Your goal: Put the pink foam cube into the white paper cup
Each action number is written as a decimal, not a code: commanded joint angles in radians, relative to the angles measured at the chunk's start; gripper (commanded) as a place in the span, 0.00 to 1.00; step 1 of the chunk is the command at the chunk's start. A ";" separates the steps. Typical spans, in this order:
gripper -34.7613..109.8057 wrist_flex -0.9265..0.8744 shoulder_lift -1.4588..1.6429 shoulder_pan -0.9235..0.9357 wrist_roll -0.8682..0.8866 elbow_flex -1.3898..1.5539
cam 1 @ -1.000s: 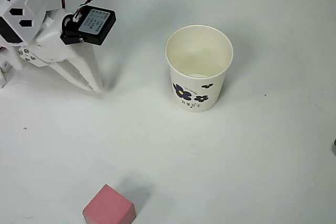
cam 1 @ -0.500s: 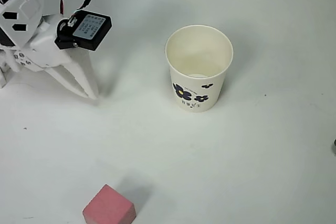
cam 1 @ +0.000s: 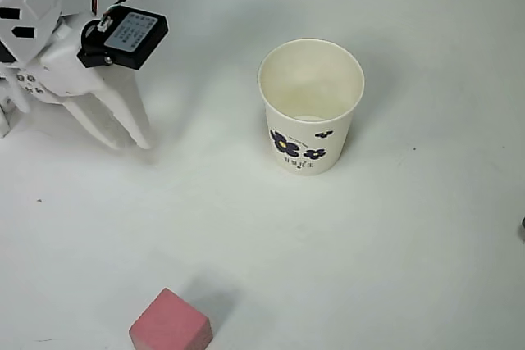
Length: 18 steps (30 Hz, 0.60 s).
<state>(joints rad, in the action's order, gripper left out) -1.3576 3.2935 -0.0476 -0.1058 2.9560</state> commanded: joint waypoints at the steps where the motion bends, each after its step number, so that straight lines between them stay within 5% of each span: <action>1: 0.49 -0.043 -0.038 0.005 -0.038 -0.143; 18: 0.53 -0.051 -0.650 0.156 -0.216 -0.575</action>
<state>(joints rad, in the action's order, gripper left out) -1.3944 2.7566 0.0752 -0.2884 2.5602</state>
